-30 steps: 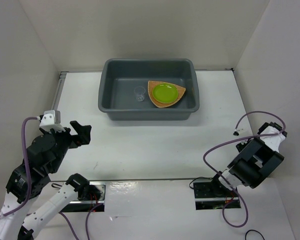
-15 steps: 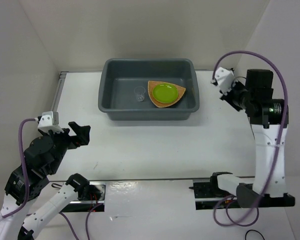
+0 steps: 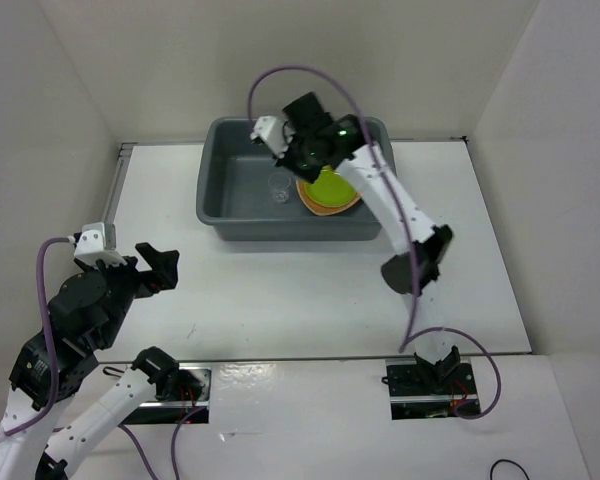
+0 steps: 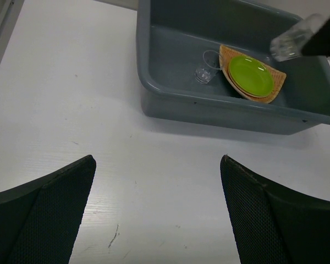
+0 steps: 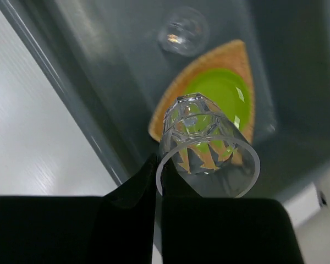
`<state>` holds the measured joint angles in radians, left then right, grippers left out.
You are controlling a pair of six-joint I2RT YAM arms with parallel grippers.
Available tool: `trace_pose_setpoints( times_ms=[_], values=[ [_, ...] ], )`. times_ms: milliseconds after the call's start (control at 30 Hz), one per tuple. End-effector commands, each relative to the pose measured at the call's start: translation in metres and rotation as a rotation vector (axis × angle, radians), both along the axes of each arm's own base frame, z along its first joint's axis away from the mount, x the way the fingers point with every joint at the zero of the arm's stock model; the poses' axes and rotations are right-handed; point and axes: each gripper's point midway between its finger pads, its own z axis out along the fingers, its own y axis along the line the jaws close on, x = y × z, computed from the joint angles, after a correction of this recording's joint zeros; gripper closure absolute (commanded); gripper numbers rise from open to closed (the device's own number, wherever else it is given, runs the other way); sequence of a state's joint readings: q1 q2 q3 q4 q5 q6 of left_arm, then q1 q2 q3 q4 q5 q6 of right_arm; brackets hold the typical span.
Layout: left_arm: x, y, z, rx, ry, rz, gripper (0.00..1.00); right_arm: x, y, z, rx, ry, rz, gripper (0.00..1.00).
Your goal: Place the mixed dishes into the plastic bin
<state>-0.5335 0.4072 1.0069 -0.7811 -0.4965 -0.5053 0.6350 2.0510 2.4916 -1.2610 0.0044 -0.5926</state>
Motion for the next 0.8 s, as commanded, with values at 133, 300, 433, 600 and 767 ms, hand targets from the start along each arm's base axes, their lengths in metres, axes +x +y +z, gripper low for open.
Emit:
trace_pose_setpoints(
  times_ms=[133,300,433,600,767],
  values=[
    [0.001,0.002,0.008,-0.043,-0.036,0.023,0.0,0.004,0.086,-0.035,0.057,0.034,0.103,1.0],
    [0.001,0.001,0.008,-0.036,-0.035,0.013,0.0,0.01,0.101,-0.077,0.006,0.084,0.12,1.0],
    [0.001,0.001,0.008,-0.036,-0.035,0.013,0.0,0.004,0.103,-0.125,-0.081,0.17,0.155,1.0],
    [-0.001,0.003,0.01,-0.039,-0.044,0.021,0.0,0.008,0.098,-0.153,-0.125,0.216,0.151,1.0],
    [0.0,0.004,0.01,-0.046,-0.045,0.032,0.0,0.016,0.102,-0.166,-0.117,0.222,0.161,1.0]
  ],
)
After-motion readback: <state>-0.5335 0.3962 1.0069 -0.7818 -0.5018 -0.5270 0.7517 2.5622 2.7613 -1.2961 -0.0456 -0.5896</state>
